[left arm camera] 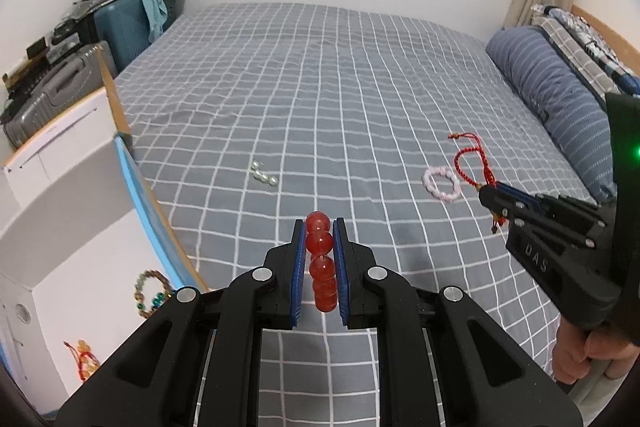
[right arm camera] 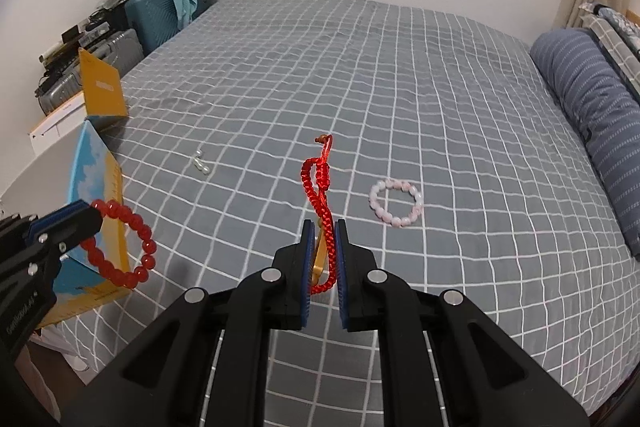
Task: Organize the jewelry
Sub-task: 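Carry the red bead bracelet with the left tool toward the white box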
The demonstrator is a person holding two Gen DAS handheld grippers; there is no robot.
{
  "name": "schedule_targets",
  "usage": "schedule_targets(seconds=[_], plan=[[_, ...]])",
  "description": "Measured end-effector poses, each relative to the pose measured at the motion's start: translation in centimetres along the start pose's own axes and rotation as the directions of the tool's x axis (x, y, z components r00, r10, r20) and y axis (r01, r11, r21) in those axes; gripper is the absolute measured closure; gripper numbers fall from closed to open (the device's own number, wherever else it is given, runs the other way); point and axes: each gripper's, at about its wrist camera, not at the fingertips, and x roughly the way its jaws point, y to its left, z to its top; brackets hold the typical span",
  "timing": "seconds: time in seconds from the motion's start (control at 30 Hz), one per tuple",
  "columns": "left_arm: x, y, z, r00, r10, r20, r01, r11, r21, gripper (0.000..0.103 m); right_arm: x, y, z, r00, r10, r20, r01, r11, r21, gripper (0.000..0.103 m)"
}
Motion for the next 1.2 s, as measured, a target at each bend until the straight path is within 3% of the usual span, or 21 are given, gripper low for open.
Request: schedule_targets(seconds=[0.63, 1.1, 1.17, 1.2], plan=[[-5.7, 7.1, 0.8, 0.991, 0.117, 0.064, -0.108, 0.986, -0.126, 0.09, -2.5, 8.4, 3.0, 0.991, 0.121, 0.061, -0.114, 0.987, -0.117, 0.094], [-8.2, 15.8, -3.0, 0.969, 0.248, 0.012, -0.235, 0.932, -0.277, 0.09, -1.5, 16.8, 3.4, 0.971, 0.239, 0.022, -0.228, 0.947, -0.224, 0.097], [-8.3, 16.8, -3.8, 0.966, 0.257, 0.004, -0.245, 0.926, -0.288, 0.09, 0.5, 16.8, 2.5, 0.972, 0.231, -0.037, -0.234, 0.947, -0.222, 0.089], [-8.2, 17.3, -4.3, 0.966, 0.259, -0.002, -0.248, 0.923, -0.293, 0.09, 1.5, 16.6, 2.0, 0.972, 0.226, -0.066, -0.235, 0.948, -0.215, 0.078]])
